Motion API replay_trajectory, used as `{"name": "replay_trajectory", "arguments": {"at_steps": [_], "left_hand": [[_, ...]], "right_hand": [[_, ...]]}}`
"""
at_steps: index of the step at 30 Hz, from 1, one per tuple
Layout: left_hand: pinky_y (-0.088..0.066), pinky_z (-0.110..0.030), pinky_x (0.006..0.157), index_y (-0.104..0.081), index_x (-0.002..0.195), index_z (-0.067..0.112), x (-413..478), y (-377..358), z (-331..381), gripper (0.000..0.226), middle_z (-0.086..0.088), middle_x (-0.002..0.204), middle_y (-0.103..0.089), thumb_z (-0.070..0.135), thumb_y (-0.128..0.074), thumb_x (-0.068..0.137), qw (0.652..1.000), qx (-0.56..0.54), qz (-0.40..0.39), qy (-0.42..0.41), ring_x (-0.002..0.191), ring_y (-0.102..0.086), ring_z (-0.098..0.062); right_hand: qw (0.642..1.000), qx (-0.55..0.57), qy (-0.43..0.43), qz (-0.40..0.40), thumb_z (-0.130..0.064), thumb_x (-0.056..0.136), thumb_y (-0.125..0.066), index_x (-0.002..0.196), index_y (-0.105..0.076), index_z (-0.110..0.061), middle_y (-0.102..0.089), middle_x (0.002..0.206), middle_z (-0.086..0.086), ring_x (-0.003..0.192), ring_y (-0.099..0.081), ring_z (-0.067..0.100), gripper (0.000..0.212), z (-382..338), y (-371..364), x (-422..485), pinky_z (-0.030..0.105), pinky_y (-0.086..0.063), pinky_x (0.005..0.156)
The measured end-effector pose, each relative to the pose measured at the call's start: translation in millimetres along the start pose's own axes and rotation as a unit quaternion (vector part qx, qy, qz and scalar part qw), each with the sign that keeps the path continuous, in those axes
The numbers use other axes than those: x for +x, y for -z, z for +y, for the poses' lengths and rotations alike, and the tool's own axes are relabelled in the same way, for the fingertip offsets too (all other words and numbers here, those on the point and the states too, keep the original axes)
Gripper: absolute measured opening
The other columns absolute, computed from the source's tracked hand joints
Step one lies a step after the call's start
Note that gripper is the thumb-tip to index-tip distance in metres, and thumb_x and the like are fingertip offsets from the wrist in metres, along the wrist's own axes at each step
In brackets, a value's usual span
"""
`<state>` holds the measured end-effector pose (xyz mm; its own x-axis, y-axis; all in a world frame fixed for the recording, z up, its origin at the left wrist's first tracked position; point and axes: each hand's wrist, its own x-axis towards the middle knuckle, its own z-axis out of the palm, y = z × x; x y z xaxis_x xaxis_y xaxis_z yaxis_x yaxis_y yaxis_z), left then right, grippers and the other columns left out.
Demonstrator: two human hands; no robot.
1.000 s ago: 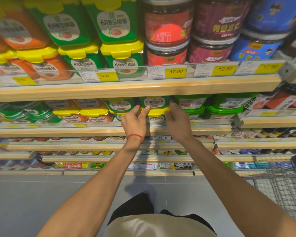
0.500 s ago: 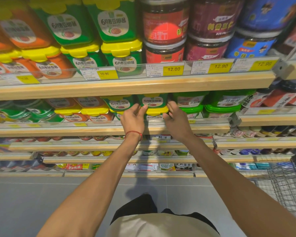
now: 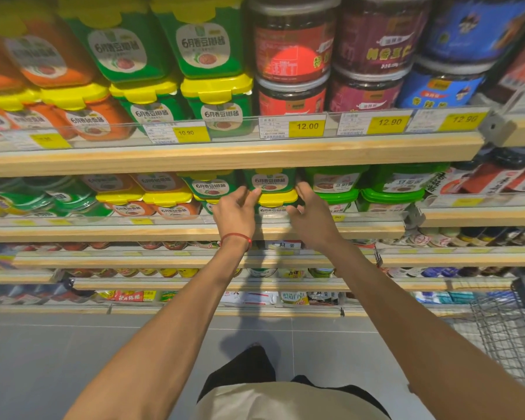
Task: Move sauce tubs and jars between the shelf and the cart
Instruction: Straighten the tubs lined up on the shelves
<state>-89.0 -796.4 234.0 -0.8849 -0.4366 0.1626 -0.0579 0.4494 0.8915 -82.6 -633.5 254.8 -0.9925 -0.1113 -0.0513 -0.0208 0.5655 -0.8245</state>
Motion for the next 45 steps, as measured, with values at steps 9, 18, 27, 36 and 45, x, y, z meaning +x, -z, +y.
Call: {"name": "replay_trajectory", "arguments": {"at_steps": [9,18,27,36,45], "left_hand": [[-0.046,-0.022,0.089,-0.073,0.106,0.004,-8,3,10,0.027,-0.008,0.109,-0.076,0.028,-0.064,0.099,0.999,0.033,-0.035,0.015,0.102,-0.066,-0.02],[-0.051,-0.011,0.092,-0.07,0.127,0.011,-32,27,-3,0.031,-0.002,0.121,-0.072,0.009,-0.065,0.096,0.997,-0.033,-0.035,0.056,0.112,-0.066,-0.011],[-0.051,-0.033,0.103,-0.052,0.146,0.012,-14,79,-40,0.054,-0.005,0.136,-0.063,0.011,-0.066,0.094,0.995,-0.039,0.002,0.095,0.118,-0.062,-0.016],[-0.05,-0.017,0.087,-0.061,0.128,0.019,32,94,-62,0.036,0.015,0.103,-0.07,0.035,-0.064,0.096,0.99,-0.054,-0.127,0.027,0.096,-0.062,0.007],[-0.042,-0.025,0.071,-0.063,0.113,0.019,46,97,-81,0.036,-0.005,0.093,-0.071,0.049,-0.044,0.105,0.988,0.037,-0.136,-0.059,0.085,-0.061,-0.02]], "right_hand": [[0.999,0.037,-0.018,-0.023,-0.009,0.104,-0.058,0.165,-0.026,-0.015,-0.052,0.151,0.009,0.122,-0.056,0.024,0.07,2,1,-7,0.033,-0.048,0.095],[0.993,0.061,0.049,0.082,-0.006,0.099,-0.061,0.148,-0.055,-0.011,-0.061,0.147,0.006,0.137,-0.056,0.022,0.049,5,-25,-36,0.045,-0.046,0.115],[0.995,0.103,0.007,0.001,-0.007,0.097,-0.066,0.15,-0.052,-0.011,-0.059,0.15,0.006,0.138,-0.055,0.02,0.055,-26,-78,-37,0.03,-0.044,0.112],[0.993,0.114,-0.042,-0.005,-0.015,0.097,-0.073,0.166,-0.025,-0.023,-0.048,0.146,-0.024,0.135,-0.045,0.002,0.084,-57,-116,-10,0.023,-0.038,0.1],[0.993,0.077,-0.077,0.042,0.001,0.096,-0.061,0.167,-0.019,-0.022,-0.044,0.162,-0.001,0.138,-0.051,0.022,0.086,-57,-139,5,0.025,-0.042,0.096]]}}
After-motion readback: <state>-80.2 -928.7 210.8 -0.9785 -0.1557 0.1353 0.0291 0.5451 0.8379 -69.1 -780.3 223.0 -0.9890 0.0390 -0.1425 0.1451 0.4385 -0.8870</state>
